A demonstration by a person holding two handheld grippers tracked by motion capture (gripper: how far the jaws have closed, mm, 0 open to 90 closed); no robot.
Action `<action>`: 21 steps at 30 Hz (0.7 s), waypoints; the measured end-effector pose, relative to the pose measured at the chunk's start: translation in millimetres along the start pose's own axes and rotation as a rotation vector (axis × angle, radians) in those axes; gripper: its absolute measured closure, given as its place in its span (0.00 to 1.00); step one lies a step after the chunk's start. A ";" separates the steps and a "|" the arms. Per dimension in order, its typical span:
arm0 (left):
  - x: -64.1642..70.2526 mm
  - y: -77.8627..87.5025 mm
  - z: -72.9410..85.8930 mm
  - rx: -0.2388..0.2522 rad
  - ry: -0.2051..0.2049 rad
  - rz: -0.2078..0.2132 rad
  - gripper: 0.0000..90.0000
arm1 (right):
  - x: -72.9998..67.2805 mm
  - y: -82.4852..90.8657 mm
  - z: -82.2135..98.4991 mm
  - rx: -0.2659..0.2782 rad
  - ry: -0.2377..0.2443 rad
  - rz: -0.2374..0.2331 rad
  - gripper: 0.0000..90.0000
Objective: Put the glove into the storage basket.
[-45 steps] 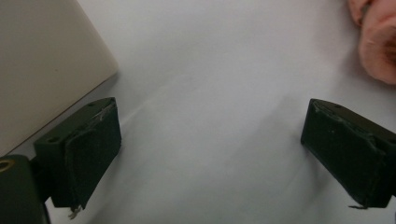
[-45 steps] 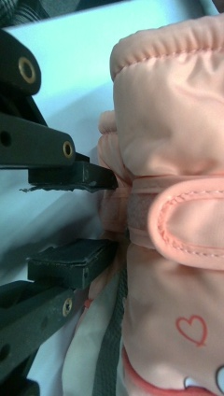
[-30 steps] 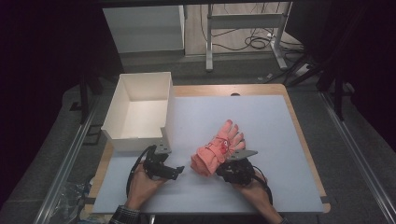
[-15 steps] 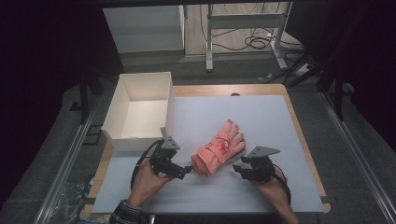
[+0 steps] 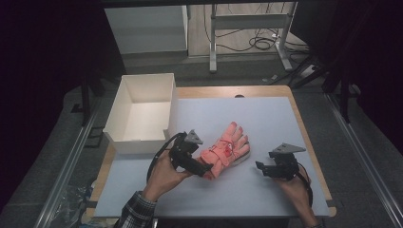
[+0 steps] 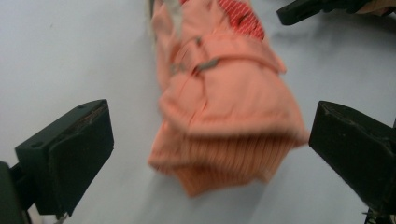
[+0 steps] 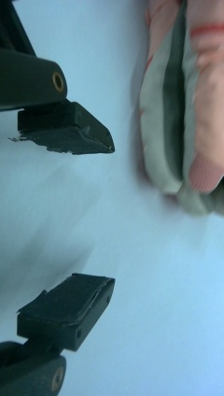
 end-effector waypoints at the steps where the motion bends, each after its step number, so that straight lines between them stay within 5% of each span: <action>1: 1.9 -3.4 -4.2 -0.006 -0.010 -0.002 0.00 | 1.5 -0.8 1.4 -0.006 0.000 0.004 0.32; 7: 9.2 -29.5 -18.2 -0.053 -0.037 -0.015 0.00 | 3.3 -2.4 4.3 -0.007 0.010 0.006 0.31; 14: 12.7 -58.3 -15.0 -0.121 -0.063 -0.056 0.00 | 5.7 -2.0 4.8 -0.003 -0.007 -0.014 0.30; 21: 2.1 -74.5 -1.9 -0.187 -0.037 -0.016 0.00 | 6.3 -2.0 5.0 -0.002 -0.009 -0.020 0.30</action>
Point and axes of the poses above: each handheld gripper's, and its own axes: y roughly backward along the jaws, z roughly out of its underside, x roughly to its right, the point moved 1 cm from there along -y, roughly forward along the jaws, and after that the axes turned 2 degrees about x, right-handed, at the moved point
